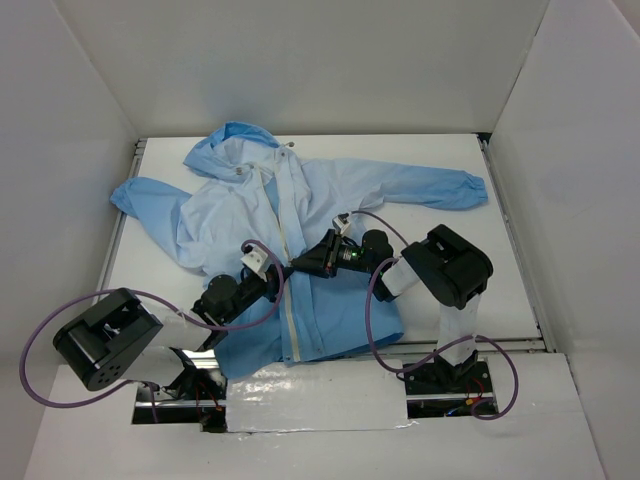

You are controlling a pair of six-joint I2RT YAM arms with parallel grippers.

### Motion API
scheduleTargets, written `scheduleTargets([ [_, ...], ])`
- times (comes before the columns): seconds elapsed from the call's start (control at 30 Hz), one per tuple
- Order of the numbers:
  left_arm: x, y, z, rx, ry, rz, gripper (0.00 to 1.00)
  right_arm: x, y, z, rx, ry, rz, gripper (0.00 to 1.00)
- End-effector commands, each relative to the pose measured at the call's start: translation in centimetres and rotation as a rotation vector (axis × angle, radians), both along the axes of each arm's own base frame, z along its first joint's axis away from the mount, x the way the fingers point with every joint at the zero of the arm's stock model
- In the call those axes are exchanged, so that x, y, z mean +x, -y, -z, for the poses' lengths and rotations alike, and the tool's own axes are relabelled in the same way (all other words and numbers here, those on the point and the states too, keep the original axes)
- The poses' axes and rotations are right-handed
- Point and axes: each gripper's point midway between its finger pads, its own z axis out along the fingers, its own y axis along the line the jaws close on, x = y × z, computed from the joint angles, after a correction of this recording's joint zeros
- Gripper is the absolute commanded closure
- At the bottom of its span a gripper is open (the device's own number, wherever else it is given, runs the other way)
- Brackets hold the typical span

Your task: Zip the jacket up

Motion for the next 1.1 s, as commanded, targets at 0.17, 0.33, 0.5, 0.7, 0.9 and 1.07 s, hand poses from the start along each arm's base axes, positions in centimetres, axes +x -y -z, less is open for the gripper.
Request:
scheduleTargets([
  [0.17,-2.5,0.0,-15.5,-0.390,0.487,0.084,1.00,0.2,0.2,-3.4,0.059,0.161,0.004,0.59],
  [0.33,-2.7,0.3,-15.5,-0.391,0.485,0.107,1.00,0.8,-0.2,-4.0,0.025,0.217,0.008,0.57],
  [0.5,-2.9,0.3,-15.5,-0.387,0.490,0.113,1.00,1.5,-0.3,-4.0,0.013,0.210,0.009,0.56],
  [0.7,-3.1,0.5,-15.1,-0.358,0.504,0.130,1.00,1.4,0.0,-5.3,0.020,0.231,0.005,0.55],
  [0.9,-3.5,0.8,-14.5,-0.310,0.532,0.157,1.00,1.5,0.2,-5.3,-0.035,0.214,-0.003,0.54],
  [1.07,-3.7,0.9,-14.3,-0.295,0.541,0.167,1.00,1.6,0.5,-5.2,-0.086,0.211,0.007,0.53],
])
